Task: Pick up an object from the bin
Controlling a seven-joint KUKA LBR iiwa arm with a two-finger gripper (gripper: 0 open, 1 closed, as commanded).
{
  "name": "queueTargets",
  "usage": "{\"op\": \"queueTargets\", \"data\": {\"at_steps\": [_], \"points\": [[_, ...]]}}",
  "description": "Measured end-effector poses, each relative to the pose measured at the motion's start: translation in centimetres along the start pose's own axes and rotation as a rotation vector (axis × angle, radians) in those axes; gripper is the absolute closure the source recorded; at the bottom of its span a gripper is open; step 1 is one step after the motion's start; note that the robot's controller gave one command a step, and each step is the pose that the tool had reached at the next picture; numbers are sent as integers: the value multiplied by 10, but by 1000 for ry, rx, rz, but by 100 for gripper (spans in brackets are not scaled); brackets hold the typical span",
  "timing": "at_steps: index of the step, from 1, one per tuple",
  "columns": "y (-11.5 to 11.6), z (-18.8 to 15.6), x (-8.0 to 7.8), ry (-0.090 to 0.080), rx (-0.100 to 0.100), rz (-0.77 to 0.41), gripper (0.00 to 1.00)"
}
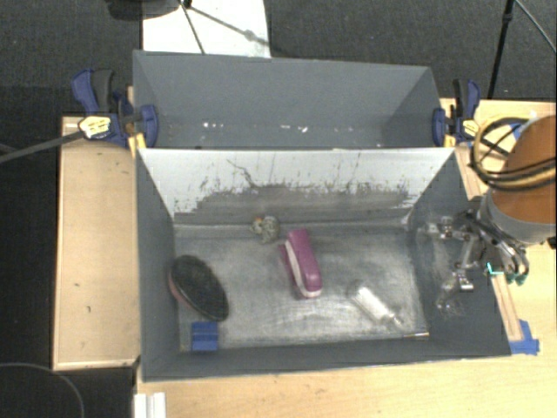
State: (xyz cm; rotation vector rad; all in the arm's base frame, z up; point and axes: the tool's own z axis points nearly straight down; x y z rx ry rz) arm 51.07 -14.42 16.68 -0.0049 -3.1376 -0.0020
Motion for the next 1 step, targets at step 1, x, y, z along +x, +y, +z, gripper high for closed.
{"op": "queueTargets", "data": {"at_steps": [1], "points": [[25,54,-70,-8,0,-212,0]]}}
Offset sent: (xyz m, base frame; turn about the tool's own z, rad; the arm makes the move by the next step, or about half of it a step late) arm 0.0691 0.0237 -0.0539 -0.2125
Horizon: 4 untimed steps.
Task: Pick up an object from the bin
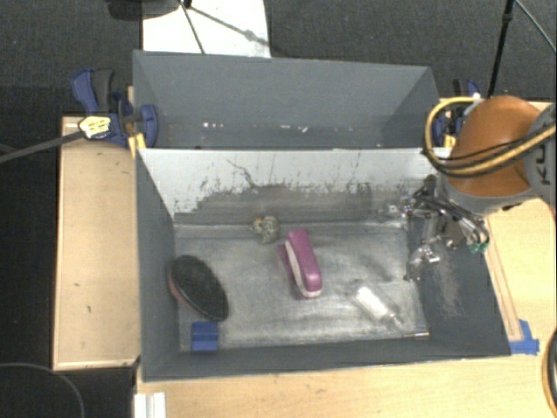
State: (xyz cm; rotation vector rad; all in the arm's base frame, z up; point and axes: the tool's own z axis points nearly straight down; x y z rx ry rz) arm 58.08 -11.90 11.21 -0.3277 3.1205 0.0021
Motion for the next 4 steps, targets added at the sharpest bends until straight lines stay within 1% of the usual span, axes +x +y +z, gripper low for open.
{"op": "queueTargets", "data": {"at_steps": [1,2,3,4], "points": [[80,-55,-23,-7,-1,-80,0],[134,-56,-40,-5,-1,-191,0],[174,42,-40,4,-2,-174,0],[218,40,-41,-1,1,-731,0]]}}
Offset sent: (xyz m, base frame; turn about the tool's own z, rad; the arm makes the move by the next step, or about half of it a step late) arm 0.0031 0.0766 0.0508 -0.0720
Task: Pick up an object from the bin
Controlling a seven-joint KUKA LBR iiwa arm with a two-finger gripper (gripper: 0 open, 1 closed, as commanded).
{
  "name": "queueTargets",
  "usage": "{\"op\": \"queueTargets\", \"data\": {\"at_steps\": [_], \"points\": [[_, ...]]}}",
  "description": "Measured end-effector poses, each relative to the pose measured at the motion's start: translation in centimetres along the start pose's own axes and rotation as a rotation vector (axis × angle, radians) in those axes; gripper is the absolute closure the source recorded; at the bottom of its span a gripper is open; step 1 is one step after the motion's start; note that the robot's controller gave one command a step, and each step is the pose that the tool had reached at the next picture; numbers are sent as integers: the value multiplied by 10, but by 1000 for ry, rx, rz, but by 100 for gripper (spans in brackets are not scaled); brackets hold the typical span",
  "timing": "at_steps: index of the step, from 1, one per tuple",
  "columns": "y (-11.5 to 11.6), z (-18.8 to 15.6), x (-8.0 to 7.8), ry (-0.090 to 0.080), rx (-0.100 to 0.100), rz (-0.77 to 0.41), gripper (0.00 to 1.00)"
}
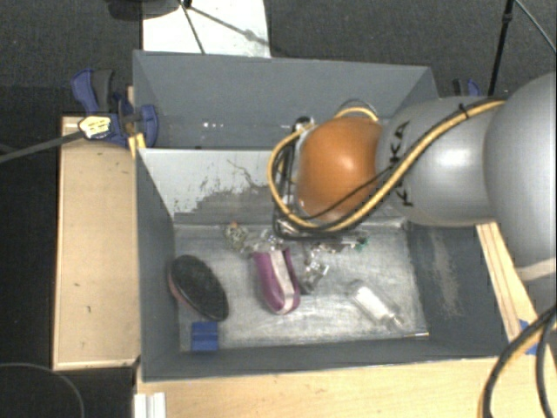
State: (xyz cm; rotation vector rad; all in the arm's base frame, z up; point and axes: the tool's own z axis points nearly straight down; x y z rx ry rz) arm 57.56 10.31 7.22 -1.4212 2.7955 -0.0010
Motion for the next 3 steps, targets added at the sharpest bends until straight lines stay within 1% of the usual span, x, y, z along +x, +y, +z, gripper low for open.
{"op": "queueTargets", "data": {"at_steps": [1,2,3], "points": [[-1,0,1,4,-1,3,100],[-7,-108,33,-1,2,-272,100],[-5,-160,31,-1,2,-246,100]]}}
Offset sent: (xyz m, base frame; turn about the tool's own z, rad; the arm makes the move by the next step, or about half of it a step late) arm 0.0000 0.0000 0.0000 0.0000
